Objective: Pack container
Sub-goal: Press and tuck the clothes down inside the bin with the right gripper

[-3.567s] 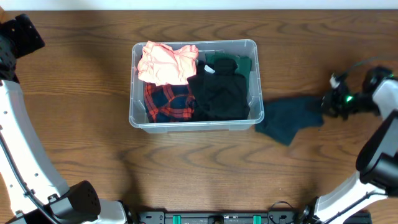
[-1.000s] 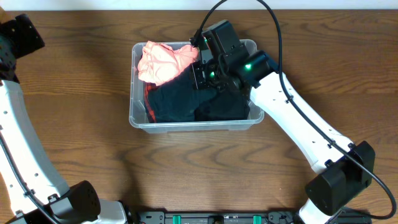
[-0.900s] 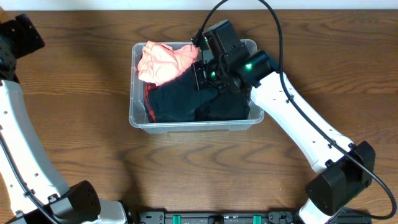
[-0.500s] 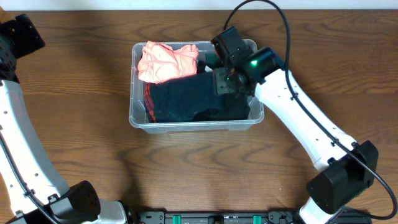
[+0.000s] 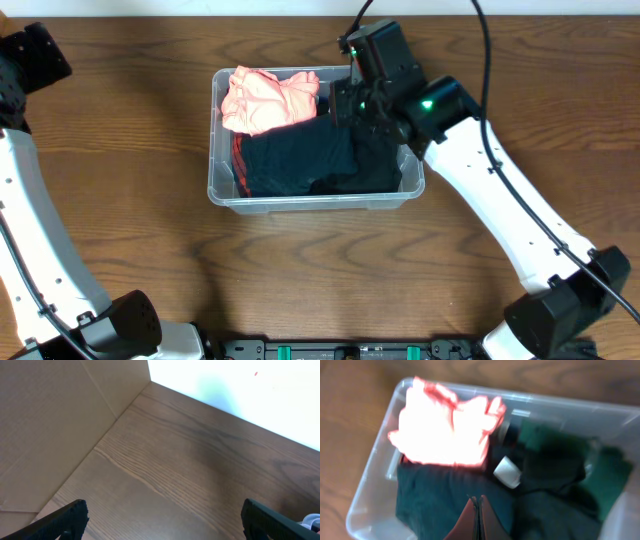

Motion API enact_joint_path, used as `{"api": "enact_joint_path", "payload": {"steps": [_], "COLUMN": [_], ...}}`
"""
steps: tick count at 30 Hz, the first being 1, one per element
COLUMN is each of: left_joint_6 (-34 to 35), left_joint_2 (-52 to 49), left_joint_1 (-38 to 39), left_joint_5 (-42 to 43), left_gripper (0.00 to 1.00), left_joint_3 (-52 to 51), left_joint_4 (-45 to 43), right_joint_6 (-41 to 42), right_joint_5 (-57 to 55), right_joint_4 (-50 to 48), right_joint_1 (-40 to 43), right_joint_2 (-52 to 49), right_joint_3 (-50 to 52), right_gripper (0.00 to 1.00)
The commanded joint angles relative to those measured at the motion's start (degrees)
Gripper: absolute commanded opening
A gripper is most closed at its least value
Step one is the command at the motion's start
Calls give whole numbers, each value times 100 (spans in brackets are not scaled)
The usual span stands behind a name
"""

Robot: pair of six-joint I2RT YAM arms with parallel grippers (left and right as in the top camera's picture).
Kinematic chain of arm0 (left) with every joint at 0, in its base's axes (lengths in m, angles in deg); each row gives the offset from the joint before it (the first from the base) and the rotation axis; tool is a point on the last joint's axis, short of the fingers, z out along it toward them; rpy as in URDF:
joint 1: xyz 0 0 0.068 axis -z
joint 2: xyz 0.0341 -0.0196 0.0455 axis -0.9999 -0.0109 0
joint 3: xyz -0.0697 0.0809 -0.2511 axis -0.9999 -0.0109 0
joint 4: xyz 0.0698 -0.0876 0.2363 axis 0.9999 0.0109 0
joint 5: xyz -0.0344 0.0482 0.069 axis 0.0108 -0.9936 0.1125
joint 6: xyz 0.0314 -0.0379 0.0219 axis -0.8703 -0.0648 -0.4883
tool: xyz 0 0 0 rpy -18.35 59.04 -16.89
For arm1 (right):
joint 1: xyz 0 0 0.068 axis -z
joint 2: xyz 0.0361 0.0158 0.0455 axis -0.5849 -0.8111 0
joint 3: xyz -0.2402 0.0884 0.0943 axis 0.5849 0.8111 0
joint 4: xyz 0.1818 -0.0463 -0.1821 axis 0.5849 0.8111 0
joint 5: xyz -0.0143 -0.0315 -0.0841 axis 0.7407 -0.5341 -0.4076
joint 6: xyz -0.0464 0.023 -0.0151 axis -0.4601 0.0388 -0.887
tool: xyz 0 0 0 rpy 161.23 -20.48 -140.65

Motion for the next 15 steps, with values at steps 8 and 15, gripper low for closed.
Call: {"api": "enact_joint_path", "payload": {"steps": [8,15], "left_joint_6": [-37,-37], "left_joint_2": [-44,-44], "left_joint_1": [-24,-24], "left_joint_5": [-68,-68], "left_gripper": [98,98], "left_joint_3": [-28,-28], "left_joint_4": [9,9], "right_joint_6": [-164,-168], "right_joint_5": [81,-243], "right_joint_4": [463,658], "right_joint_1": [-170,-374], "right_joint_2": [-1961,-2361], "right_joint_3": [330,299], "right_gripper": [1,1]}}
